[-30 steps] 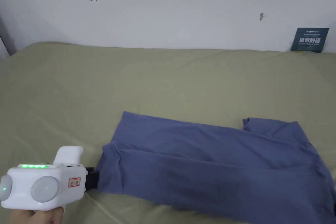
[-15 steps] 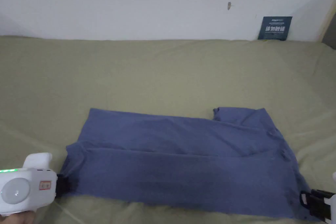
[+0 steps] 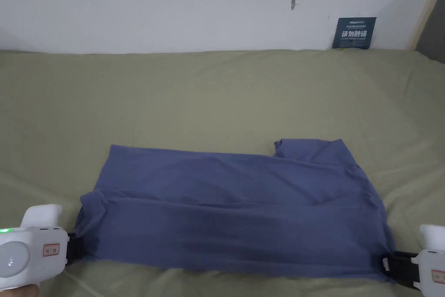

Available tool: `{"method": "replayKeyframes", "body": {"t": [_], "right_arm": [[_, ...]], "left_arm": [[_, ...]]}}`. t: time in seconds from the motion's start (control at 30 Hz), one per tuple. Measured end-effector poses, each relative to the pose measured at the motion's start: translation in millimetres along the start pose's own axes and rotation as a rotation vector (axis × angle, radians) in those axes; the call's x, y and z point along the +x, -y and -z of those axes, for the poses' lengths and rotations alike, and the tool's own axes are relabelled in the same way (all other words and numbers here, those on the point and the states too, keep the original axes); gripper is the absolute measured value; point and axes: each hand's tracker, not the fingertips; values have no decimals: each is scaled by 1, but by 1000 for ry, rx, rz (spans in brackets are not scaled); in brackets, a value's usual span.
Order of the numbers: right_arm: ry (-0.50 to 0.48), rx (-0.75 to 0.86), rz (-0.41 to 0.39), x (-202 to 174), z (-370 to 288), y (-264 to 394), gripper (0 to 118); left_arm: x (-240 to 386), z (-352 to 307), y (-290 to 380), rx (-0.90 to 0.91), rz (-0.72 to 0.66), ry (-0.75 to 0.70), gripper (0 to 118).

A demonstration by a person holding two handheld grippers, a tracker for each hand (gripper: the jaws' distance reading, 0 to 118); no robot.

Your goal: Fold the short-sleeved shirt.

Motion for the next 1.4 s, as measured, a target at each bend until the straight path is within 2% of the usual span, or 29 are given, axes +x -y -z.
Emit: {"method": "replayKeyframes", "body": {"t": [0.1,0.33,0.47,0.63,0.93,0.97,1.0,1.07,1.1,1.17,1.33,1.37,1.4], "right_arm": [[28,35,-64,-5,-13,6,8],[8,77,-89,-15,-53,19,8],[-10,70,-101,-12,-83,48,8],[-14,10,-177,-8,-102,94,8],[-11,24,-129,-12,-107,114,11],[-6,37,-125,-14,-110,113,16],[2,46,-125,-15,-113,110,34],[56,99,-139,-20,-124,105,73],[77,130,-151,-24,-133,101,85],[60,191,-149,-30,-147,94,85],[36,314,-138,-46,-161,80,83],[38,320,-137,-49,-160,77,80],[53,331,-142,-53,-158,74,59]], "left_arm": [[-4,-8,1,18,-2,-1,9],[-10,-47,23,45,1,-13,9],[-17,-80,60,53,6,-17,9],[-28,-109,117,27,-24,-12,9],[-43,-89,145,-11,-81,-2,9],[-41,-93,144,-7,-100,7,12],[-42,-96,142,2,-114,14,30],[-41,-109,134,40,-108,-26,101],[-36,-119,132,72,-86,-49,118],[-33,-135,122,167,-80,-28,118],[-15,-150,108,230,-50,12,117],[-10,-152,106,234,-39,7,113],[-5,-152,102,256,-10,5,94]]}}
